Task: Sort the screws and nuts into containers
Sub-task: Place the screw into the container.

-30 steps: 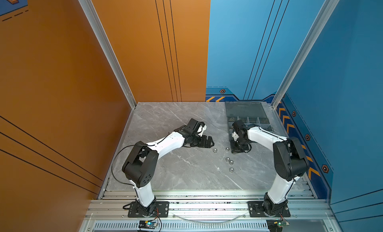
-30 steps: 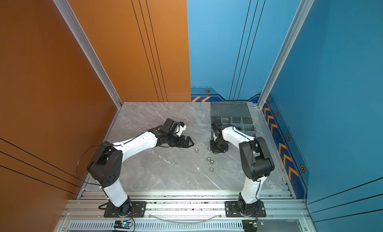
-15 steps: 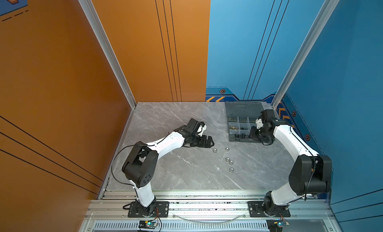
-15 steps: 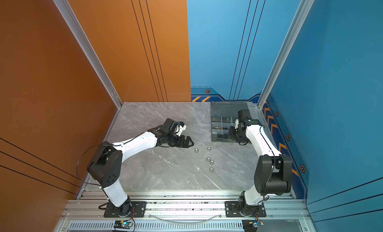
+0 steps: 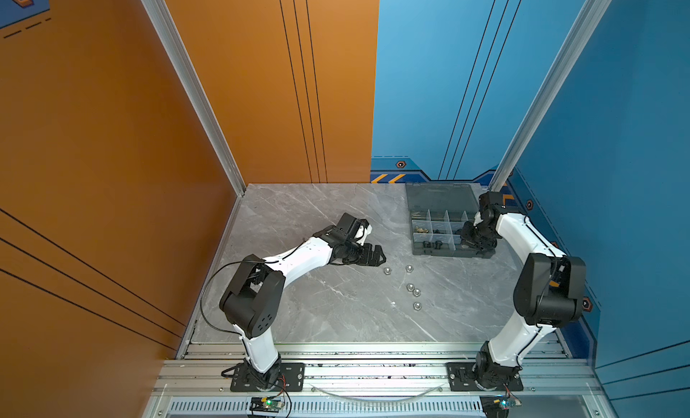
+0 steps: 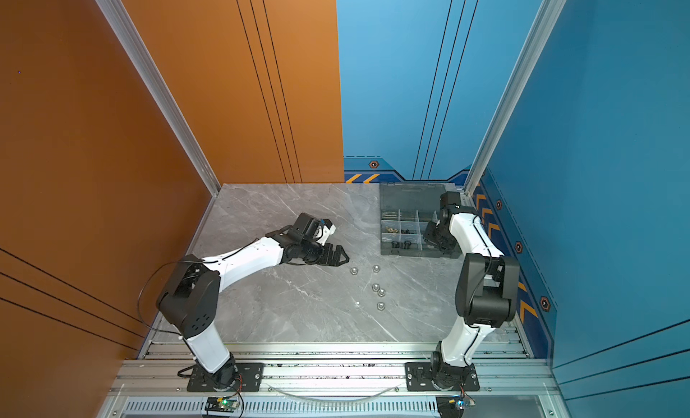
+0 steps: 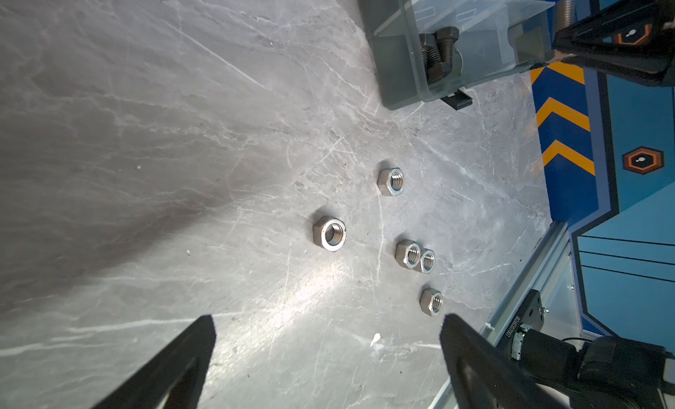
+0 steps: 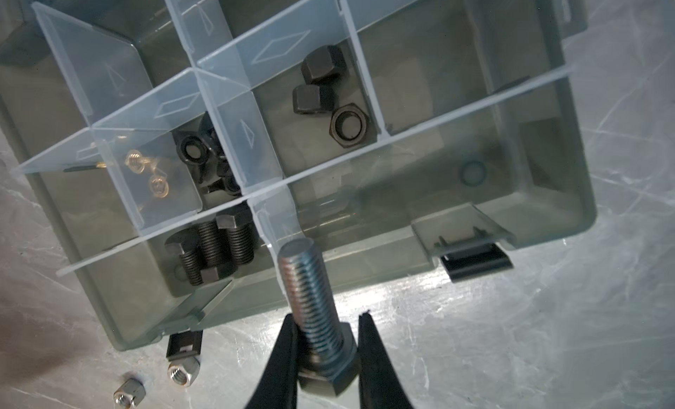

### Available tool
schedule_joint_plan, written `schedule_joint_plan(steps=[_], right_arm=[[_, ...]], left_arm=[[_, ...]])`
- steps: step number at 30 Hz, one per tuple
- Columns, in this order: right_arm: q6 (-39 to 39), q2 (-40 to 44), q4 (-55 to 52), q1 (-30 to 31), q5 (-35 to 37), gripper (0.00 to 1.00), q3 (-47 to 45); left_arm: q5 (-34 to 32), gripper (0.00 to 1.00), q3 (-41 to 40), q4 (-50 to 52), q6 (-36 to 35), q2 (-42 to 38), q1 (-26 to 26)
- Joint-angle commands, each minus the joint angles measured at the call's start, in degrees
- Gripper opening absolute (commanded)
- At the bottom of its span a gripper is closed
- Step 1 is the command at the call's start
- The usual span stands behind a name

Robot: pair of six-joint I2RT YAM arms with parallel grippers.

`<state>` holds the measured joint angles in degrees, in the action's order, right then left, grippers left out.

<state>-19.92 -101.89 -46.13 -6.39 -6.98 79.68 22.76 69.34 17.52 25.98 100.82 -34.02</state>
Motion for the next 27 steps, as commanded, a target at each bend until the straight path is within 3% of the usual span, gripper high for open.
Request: schedule_joint_plan(steps=[1, 14, 17, 20, 27], right_arm=[[-0.5, -1.8, -1.1, -0.2, 2.2, 0.0, 2.8], [-0.3, -8.0, -0.8, 0.6, 3.9, 0.0, 5.1], [-0.4, -8.4, -0.9, 0.8, 4.3, 0.13, 5.5], [-0.4, -8.3, -1.5, 0.9, 4.3, 0.32, 6.2], [0.3, -3.8, -4.1, 1.5, 4.3, 0.45, 7.5]], left_arm=[[1.3, 0.98, -0.2, 0.4, -0.5, -1.9, 0.4], [1.2, 0.98, -0.3, 0.4, -0.5, -1.8, 0.6], [1.4, 0.98, -0.2, 0.4, -0.4, -1.6, 0.7], [1.5, 0.98, 0.0, 0.4, -0.5, -1.6, 0.6], [2.1, 0.98, 0.2, -0.2, -0.3, -1.9, 0.9]])
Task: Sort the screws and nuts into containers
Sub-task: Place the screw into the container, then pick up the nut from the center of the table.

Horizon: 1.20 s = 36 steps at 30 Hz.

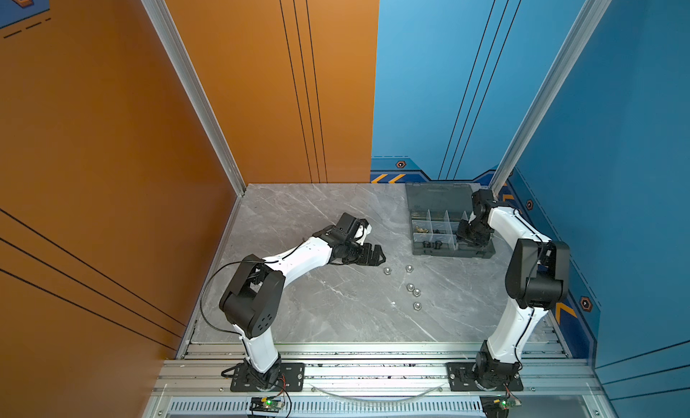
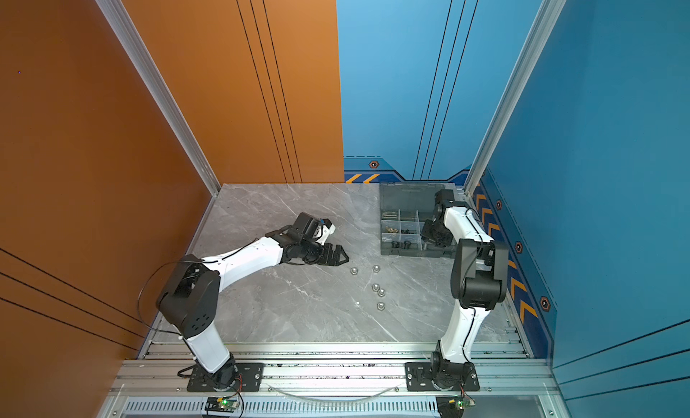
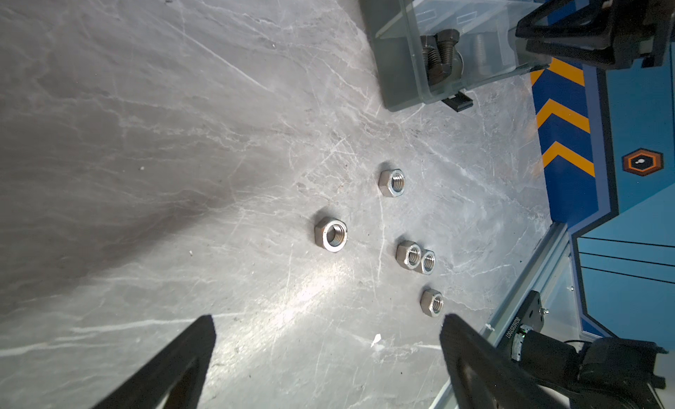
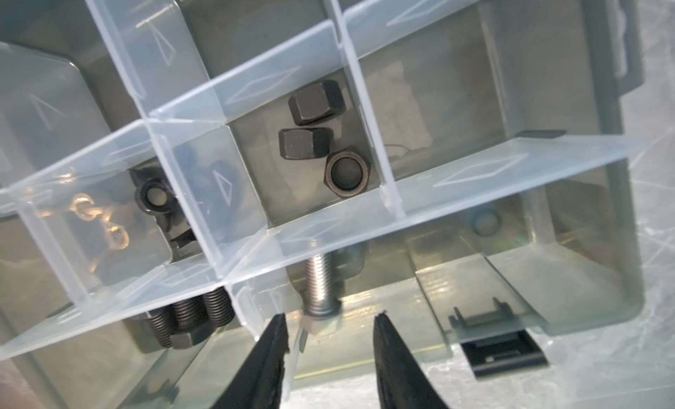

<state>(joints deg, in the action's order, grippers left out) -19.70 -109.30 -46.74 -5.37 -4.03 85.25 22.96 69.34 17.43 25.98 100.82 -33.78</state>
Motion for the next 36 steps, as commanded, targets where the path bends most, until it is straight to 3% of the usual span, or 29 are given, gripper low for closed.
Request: schedule_joint_plan(steps=[1, 8, 17, 27, 36], right_arm=[[0.3, 4.5, -4.2, 0.6, 1.0, 0.46, 1.9], [0.5, 13.5, -6.4, 6.1, -1.1, 0.49, -3.5], [-5.4, 20.1, -2.7, 19.7, -2.6, 0.51, -15.0], [-11.0, 10.3, 1.3, 29.4, 2.6, 0.52, -13.3], [-11.6, 1.5, 2.6, 31.4, 3.7, 0.52, -9.6]], left_arm=[[2.2, 0.98, 0.0, -0.4, -0.3, -2.0, 0.7], [5.4, 0.98, -1.9, -4.0, 1.8, -3.5, 2.2], [6.8, 0.98, -3.9, -5.7, 3.4, -5.6, 3.4], [6.3, 0.98, -6.7, -7.9, 4.7, -7.8, 3.8], [3.5, 0.98, -7.2, -3.7, 3.0, -8.6, 3.9]])
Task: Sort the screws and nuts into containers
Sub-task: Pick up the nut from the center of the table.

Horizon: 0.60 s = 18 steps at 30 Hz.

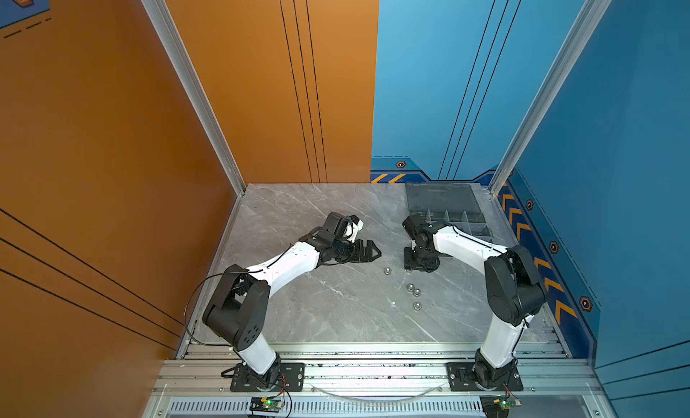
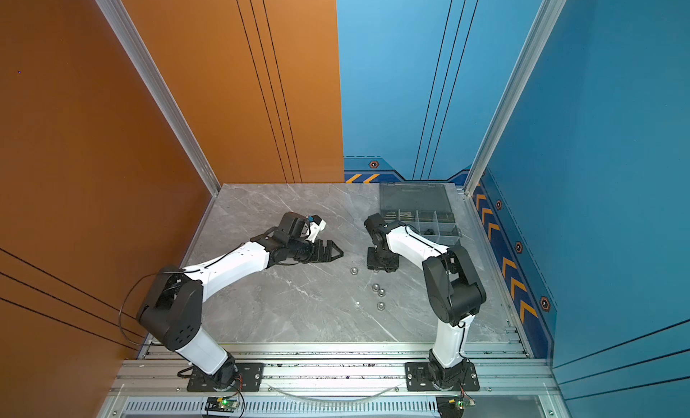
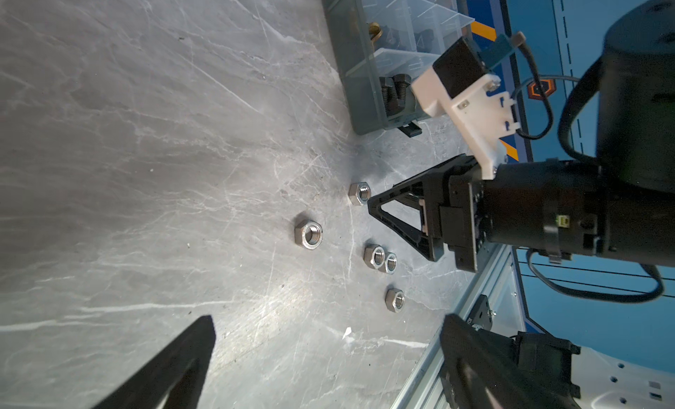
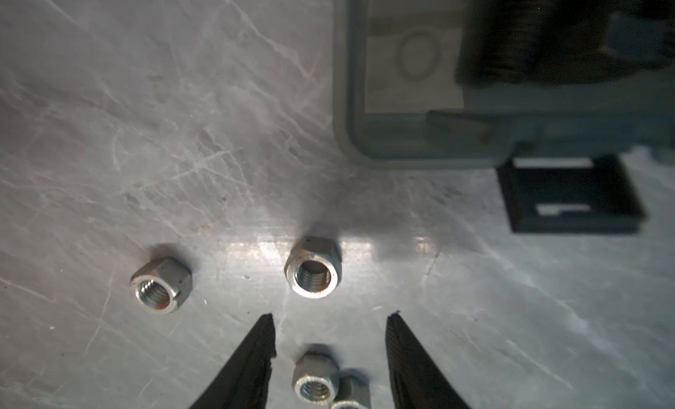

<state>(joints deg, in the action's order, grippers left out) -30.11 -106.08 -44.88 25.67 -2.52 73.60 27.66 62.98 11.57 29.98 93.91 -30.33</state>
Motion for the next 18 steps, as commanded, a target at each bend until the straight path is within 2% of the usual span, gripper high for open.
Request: schedule_joint_plan(steps=[1, 18], right_arm=[[-1.2, -2.2, 0.8, 0.5, 2.4, 0.52, 2.4], [-0.6, -7.3, 0.7, 1.4, 2.7, 0.46, 4.8]], left_arm=[[-1.2, 0.98, -0.9, 2.1, -0.9, -1.7, 0.5], [-1.3, 0.98, -0.8, 2.1, -1.0, -1.3, 0.7]])
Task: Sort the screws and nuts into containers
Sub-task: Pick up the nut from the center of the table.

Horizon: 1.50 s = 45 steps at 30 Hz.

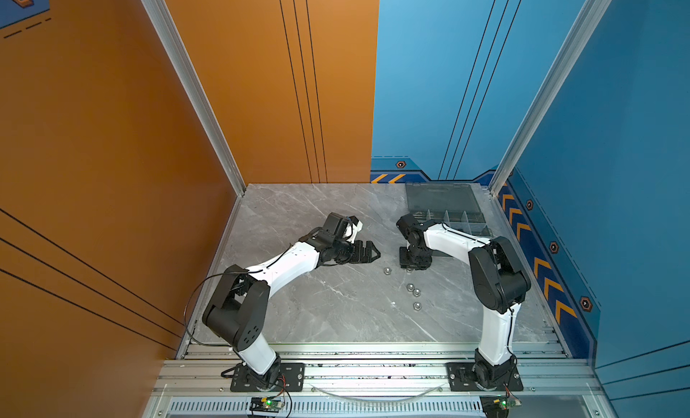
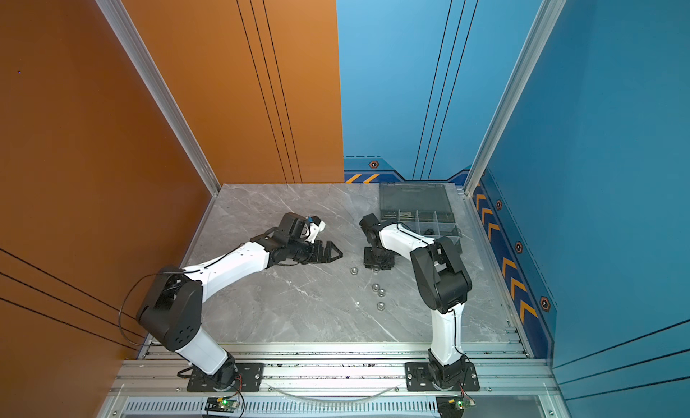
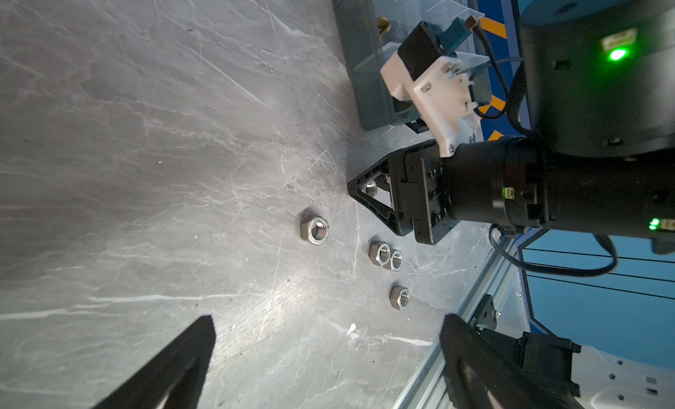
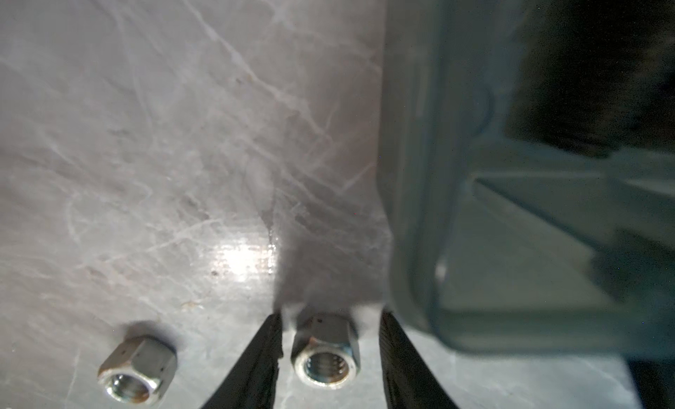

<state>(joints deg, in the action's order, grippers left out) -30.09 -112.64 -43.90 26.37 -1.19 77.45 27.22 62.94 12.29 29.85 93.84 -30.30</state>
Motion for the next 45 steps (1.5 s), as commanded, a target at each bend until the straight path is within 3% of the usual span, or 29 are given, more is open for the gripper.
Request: schedule_joint_plan(steps=[1, 12, 15, 19, 27, 32, 40, 45], right_arm=[[-0.6, -0.8, -0.2, 0.8, 1.4, 0.46, 0.9], [0.2, -2.4, -0.6, 0.7, 1.6, 0.26, 1.3], [0.4, -2.6, -0.5, 0.5, 1.6, 0.11, 1.2], [1.5, -0.7, 0.0, -0.3, 0.2, 0.0, 1.1], [4.2, 9.5, -0.2, -7.1, -4.8, 0.0, 1.4], [5.1, 13.3, -0.7, -17.2, -4.4, 0.0, 2.5], [4.5, 11.3, 2.4, -31.2, 0.0, 0.0, 7.5], [2.8, 7.4, 5.1, -35.5, 0.7, 0.0, 11.7]], left_arm=[[-0.7, 0.98, -0.8, 1.4, -0.9, -1.1, 0.7], [-0.5, 0.98, -1.0, 0.9, -0.7, -1.0, 0.7], [-0.5, 0.98, -0.9, 0.8, -0.6, -0.9, 0.7], [-0.4, 0.98, -1.0, 0.9, -0.6, -1.1, 0.7], [-0.3, 0.98, -0.9, 0.7, -0.6, -1.2, 0.8], [0.2, 0.98, -0.8, 0.3, -0.4, -1.4, 0.9], [0.1, 0.98, -0.7, 0.2, -0.4, -1.4, 0.9], [-0.1, 0.98, -1.1, 0.0, -0.2, -1.8, 0.9]])
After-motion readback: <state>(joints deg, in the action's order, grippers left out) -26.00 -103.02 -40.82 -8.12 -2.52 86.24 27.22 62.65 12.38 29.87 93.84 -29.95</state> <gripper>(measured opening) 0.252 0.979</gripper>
